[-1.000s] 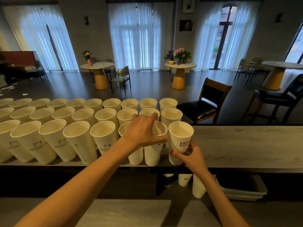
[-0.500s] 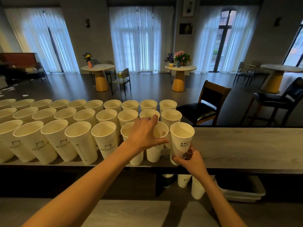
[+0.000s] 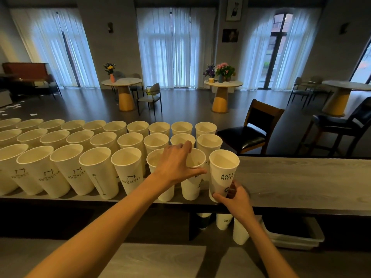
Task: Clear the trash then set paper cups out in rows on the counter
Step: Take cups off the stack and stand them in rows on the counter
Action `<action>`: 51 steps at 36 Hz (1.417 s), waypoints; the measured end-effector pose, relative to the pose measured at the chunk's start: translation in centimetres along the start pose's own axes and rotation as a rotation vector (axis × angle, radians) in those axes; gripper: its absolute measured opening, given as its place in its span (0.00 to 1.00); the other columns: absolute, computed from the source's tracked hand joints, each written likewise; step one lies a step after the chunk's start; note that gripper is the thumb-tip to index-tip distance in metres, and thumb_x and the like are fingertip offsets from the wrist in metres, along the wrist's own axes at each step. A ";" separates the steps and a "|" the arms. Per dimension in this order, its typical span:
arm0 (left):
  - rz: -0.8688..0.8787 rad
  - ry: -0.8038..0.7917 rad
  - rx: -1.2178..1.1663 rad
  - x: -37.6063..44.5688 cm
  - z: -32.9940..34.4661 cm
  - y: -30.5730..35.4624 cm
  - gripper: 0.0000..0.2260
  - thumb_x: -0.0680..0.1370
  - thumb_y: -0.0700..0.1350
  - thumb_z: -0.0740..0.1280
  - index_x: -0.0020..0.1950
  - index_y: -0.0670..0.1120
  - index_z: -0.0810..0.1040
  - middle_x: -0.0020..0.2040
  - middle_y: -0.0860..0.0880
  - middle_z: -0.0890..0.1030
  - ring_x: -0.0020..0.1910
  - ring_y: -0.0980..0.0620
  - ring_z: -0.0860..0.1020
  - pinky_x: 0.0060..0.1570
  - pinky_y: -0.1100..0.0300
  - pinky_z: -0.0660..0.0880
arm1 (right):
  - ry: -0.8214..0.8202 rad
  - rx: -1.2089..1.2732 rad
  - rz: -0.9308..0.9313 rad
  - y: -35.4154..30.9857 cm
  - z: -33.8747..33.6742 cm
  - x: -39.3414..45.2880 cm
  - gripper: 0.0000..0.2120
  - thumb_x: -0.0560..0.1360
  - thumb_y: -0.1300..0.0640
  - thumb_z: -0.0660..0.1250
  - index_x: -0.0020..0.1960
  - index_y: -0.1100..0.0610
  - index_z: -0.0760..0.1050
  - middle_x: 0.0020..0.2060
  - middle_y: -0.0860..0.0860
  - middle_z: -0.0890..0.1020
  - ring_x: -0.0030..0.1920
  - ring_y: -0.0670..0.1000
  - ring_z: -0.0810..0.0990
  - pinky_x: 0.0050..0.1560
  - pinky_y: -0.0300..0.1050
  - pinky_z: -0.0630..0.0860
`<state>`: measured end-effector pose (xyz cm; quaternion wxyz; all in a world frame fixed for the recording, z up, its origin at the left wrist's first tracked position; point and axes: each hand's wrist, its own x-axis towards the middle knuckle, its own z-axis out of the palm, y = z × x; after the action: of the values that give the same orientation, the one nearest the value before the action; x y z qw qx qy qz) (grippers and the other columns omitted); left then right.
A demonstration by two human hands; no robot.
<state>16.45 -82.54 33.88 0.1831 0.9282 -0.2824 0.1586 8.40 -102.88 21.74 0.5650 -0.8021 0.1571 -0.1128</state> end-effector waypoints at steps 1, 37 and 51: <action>0.002 0.003 0.009 0.0 0.0 0.0 0.34 0.68 0.71 0.72 0.62 0.49 0.72 0.59 0.49 0.82 0.55 0.49 0.78 0.59 0.52 0.75 | -0.001 0.000 0.002 0.1 0.0 0.0 0.33 0.67 0.55 0.80 0.67 0.52 0.70 0.59 0.47 0.80 0.55 0.45 0.78 0.50 0.39 0.74; 0.215 0.457 -0.137 -4.4 -1.8 0.5 0.24 0.72 0.62 0.74 0.58 0.45 0.78 0.59 0.46 0.78 0.60 0.48 0.75 0.60 0.54 0.72 | 0.014 -0.133 -0.016 0.9 0.7 0.2 0.34 0.64 0.57 0.82 0.67 0.52 0.71 0.61 0.50 0.81 0.62 0.53 0.79 0.58 0.48 0.77; 0.138 0.324 -0.248 -8.3 -1.2 -3.0 0.17 0.75 0.52 0.73 0.60 0.47 0.77 0.61 0.48 0.77 0.60 0.52 0.75 0.57 0.52 0.77 | 0.238 -0.023 -0.002 -0.1 2.0 -3.0 0.57 0.53 0.43 0.85 0.74 0.51 0.60 0.71 0.52 0.71 0.69 0.55 0.72 0.67 0.58 0.73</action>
<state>11.43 -75.85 30.89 0.3277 0.8395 -0.3293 0.2818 6.35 -100.02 21.16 0.5331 -0.7896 0.2234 -0.2061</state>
